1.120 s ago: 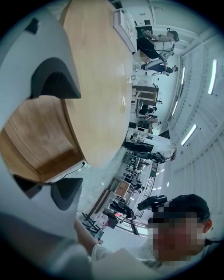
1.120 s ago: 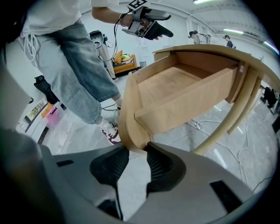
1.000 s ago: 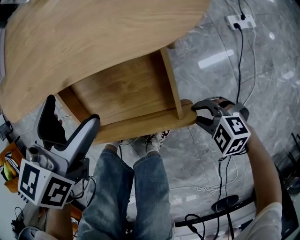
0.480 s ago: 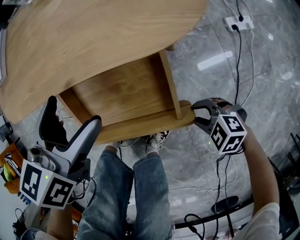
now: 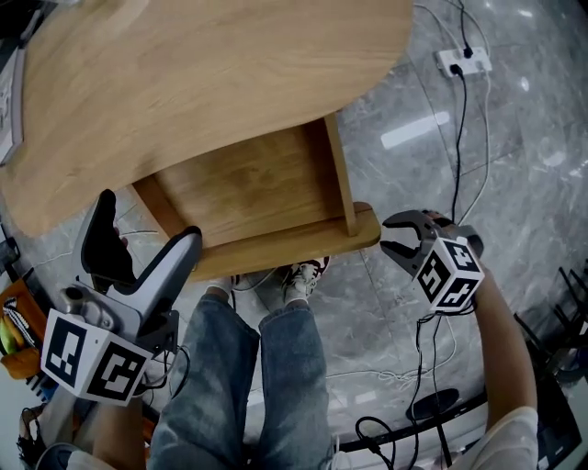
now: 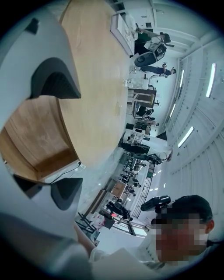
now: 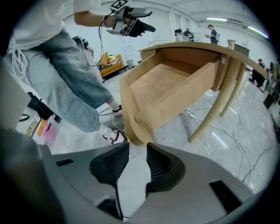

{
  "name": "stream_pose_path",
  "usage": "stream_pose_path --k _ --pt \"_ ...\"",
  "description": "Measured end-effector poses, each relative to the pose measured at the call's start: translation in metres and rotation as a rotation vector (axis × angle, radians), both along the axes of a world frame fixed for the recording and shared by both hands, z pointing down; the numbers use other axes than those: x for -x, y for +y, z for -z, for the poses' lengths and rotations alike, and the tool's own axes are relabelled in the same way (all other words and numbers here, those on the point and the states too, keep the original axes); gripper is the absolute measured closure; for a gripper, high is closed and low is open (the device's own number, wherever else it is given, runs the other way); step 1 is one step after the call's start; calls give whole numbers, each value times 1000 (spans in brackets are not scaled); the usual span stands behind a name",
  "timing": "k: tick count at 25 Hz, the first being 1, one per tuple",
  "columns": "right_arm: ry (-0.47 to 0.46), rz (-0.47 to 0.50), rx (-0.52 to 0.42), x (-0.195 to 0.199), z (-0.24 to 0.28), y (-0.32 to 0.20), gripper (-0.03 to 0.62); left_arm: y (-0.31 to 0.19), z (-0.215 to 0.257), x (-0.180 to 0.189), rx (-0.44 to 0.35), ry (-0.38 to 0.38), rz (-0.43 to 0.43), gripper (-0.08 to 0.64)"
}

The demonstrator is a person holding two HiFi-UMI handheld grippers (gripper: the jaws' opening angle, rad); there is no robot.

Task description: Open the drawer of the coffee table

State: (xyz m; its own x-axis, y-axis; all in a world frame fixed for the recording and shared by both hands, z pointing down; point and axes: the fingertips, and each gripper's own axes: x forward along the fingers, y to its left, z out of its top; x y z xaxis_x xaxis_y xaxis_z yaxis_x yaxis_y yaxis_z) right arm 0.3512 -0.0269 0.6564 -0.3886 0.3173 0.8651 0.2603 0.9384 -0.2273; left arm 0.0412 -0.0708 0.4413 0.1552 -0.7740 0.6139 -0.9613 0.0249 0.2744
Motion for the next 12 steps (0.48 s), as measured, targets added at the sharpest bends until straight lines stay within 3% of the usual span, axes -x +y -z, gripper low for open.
stream_pose_path --k 4,8,12 --pt "-75 -333 18 9 38 -18 489 -4 21 5 -29 17 14 3" --pt "-232 -669 -52 34 102 -50 529 -12 47 12 -56 29 15 3" --pt "-381 -889 -149 69 174 -80 552 -17 79 23 -81 2 7 3"
